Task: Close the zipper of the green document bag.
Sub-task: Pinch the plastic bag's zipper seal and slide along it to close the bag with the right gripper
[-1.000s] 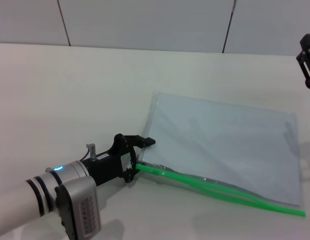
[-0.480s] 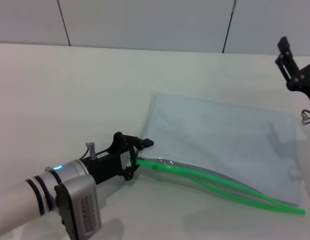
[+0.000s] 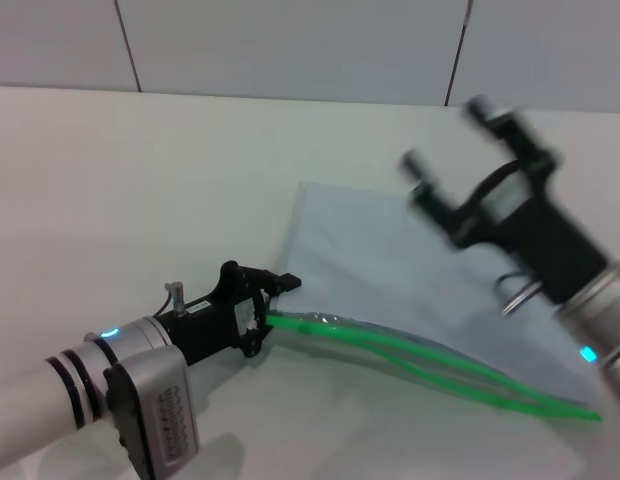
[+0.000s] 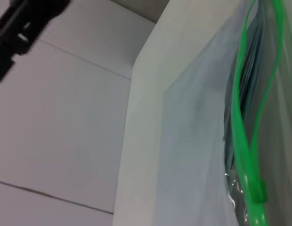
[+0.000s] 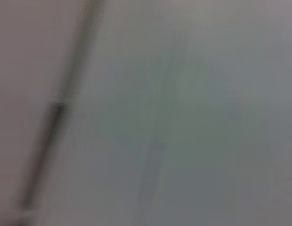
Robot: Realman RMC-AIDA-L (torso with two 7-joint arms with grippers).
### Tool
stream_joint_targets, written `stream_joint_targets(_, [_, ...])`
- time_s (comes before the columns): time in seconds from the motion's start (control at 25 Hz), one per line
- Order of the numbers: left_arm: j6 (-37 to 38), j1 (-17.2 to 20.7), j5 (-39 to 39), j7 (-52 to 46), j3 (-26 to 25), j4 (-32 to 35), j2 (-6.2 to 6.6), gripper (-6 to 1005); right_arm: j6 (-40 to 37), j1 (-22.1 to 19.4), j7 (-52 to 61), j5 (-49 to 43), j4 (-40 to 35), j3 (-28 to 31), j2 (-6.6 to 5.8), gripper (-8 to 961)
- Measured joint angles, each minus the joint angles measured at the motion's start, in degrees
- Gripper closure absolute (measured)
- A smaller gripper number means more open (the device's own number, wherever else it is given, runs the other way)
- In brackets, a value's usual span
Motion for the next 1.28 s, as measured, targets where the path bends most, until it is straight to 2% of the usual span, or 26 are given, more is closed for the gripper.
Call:
stream_joint_targets(0.08, [0.1,0.0,-0.6,0.6,-0.1,0.0,0.03,944,1.8,0.9,-0.1,-6.8,0.1,0.2,0.01,219])
stream_joint_targets(0.36, [0.5,0.3,-1.6,2.0,-0.2,0.2,0.11,944,9.5,2.8,-0.3,-20.6,2.1,0.2,0.15,220])
stream_joint_targets(0.56, [0.6,0.2,-1.6,2.0,-0.2,0.3,0.18,945,14.3,3.5,-2.1,-26.1,4.1,0.4,0.21,221])
stream_joint_targets(0.8, [0.6,0.2,-1.6,2.0,-0.1,0.3,0.27,946,21.4,3.5,-9.3,-28.1,7.8,0.3,0.29,222])
stream_joint_targets(1.04, [0.6,0.2,-1.6,2.0,-0.1,0.3,0.29,946,31.9,1.4,-21.5,-27.6,13.6,3.1,0.51,222])
stream_joint_targets(1.28, [0.6,0.3,-1.6,2.0,-0.2,0.2,0.29,946,38.8,-4.6,-37.3,-27.5,20.2,8.1,0.56,239])
